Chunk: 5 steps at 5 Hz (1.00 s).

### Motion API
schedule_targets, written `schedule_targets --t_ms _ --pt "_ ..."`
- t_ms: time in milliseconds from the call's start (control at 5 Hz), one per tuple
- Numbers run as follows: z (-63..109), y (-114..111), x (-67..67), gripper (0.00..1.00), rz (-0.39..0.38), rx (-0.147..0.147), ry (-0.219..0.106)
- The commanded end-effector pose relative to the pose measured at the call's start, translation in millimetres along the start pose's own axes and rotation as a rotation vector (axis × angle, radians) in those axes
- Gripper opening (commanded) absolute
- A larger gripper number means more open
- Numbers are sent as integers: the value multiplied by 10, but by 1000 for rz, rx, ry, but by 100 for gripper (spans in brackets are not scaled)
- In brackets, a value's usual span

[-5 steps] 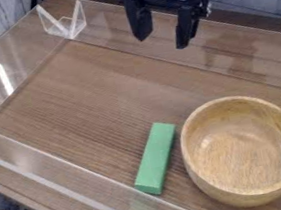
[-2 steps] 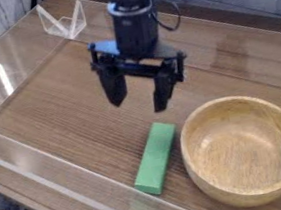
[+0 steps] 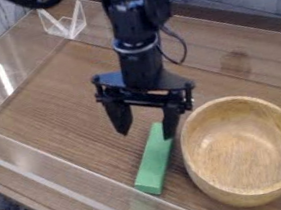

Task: Put green stick into wooden bowl

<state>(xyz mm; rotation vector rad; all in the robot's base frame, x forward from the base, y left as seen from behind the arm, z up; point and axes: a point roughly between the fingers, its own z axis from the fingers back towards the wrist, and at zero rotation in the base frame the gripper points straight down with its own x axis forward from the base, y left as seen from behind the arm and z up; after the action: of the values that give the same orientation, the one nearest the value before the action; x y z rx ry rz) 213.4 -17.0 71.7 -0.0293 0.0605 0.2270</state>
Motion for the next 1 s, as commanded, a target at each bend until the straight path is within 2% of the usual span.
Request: schedule_targets --t_ms 0,200,400,800 --pt "42 44 47 100 9 -13 -59" --pt "27 103 74 100 13 -12 -66" --pt "-146 168 96 100 -9 -10 -68" --pt "-471 249 151 100 -42 -33 -122"
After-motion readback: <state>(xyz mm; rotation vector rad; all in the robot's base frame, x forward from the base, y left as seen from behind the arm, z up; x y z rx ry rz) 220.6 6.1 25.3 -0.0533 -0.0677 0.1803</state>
